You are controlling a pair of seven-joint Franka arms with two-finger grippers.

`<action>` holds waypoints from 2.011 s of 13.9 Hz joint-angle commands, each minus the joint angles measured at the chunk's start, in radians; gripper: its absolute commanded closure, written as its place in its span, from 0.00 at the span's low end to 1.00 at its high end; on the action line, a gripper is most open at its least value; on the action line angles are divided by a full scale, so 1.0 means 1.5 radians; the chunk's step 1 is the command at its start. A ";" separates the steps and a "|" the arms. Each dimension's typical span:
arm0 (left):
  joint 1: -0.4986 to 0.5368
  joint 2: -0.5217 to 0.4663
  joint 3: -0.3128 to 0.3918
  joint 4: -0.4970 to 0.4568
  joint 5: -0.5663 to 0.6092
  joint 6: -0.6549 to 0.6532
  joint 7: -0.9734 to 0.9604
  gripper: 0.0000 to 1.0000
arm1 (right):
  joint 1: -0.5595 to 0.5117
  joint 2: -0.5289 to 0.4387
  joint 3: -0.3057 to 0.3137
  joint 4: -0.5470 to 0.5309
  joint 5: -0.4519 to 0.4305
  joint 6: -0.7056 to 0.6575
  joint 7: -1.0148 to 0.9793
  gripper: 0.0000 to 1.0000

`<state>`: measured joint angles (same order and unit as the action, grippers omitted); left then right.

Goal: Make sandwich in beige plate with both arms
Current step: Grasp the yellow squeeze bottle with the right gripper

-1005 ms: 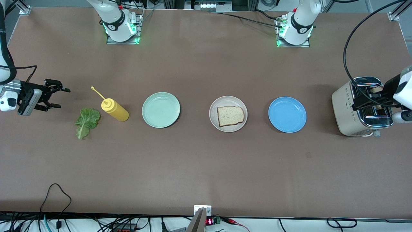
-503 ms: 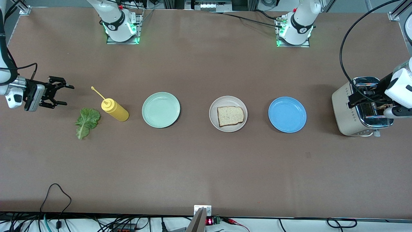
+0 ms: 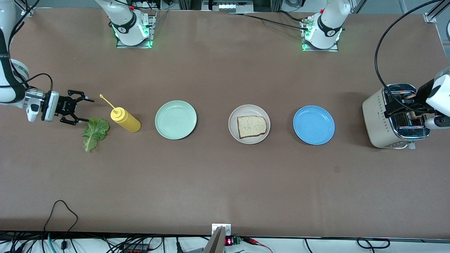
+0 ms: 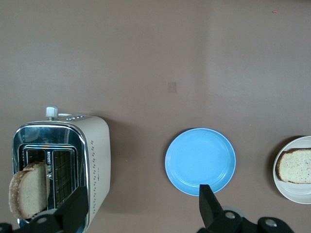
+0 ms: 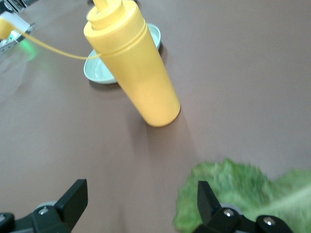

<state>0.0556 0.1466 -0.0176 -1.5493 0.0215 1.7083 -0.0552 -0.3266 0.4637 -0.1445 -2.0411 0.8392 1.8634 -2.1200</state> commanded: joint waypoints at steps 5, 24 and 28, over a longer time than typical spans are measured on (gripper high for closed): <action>0.003 -0.008 0.001 0.011 0.036 0.026 0.013 0.00 | -0.008 0.060 0.036 0.008 0.157 -0.027 -0.181 0.00; 0.004 0.013 0.001 0.021 0.043 0.046 0.013 0.00 | 0.001 0.104 0.077 0.008 0.202 -0.090 -0.324 0.00; 0.009 0.014 0.001 0.021 0.043 0.048 0.013 0.00 | 0.011 0.107 0.084 0.008 0.225 -0.090 -0.323 0.00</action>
<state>0.0612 0.1620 -0.0144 -1.5315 0.0597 1.7780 -0.0524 -0.3221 0.6100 -0.0233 -2.0391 1.1439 1.7403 -2.5903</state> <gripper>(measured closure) 0.000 0.000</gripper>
